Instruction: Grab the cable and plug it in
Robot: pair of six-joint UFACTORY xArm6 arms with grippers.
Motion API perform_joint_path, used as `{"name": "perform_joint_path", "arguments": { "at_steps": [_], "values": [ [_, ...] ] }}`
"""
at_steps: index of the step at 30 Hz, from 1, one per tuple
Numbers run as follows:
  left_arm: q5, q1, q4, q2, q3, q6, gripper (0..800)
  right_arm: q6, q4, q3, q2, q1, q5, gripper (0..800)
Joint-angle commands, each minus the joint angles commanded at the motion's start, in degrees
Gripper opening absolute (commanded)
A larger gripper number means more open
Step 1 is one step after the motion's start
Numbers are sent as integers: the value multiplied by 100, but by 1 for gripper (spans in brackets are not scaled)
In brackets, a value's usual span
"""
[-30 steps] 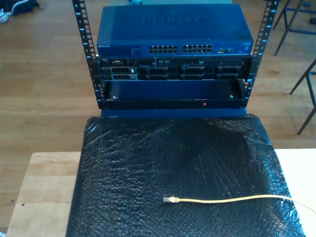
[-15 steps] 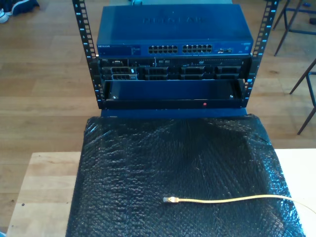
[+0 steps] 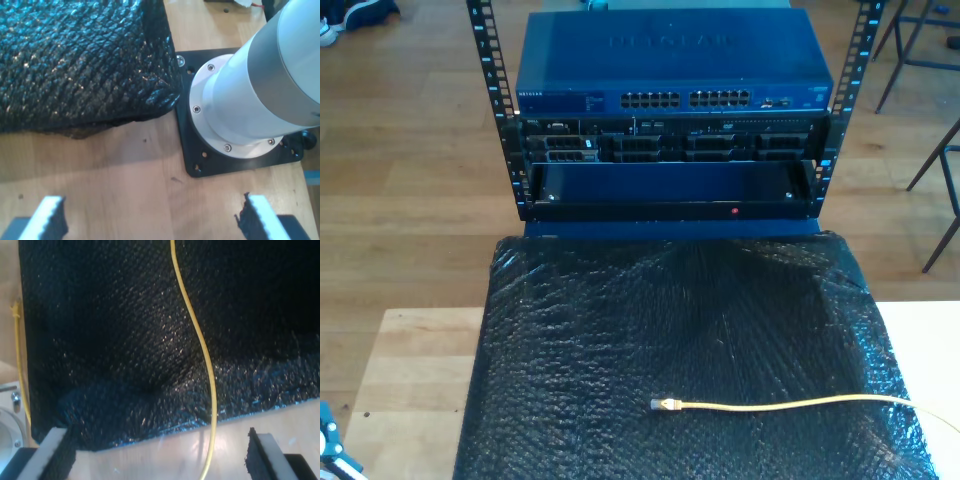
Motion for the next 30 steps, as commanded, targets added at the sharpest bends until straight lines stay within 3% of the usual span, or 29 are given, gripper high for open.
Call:
{"name": "perform_joint_path", "arguments": {
  "at_steps": [11, 30],
  "values": [
    [-53, -264, -211, 185, 26, -281, 800, 62, 211, 26, -79, 281, -35, 791],
    [-97, -615, -422, 273, 70, -615, 800, 1319, 229, 202, -79, 1934, -1081, 791]
  ]
}}
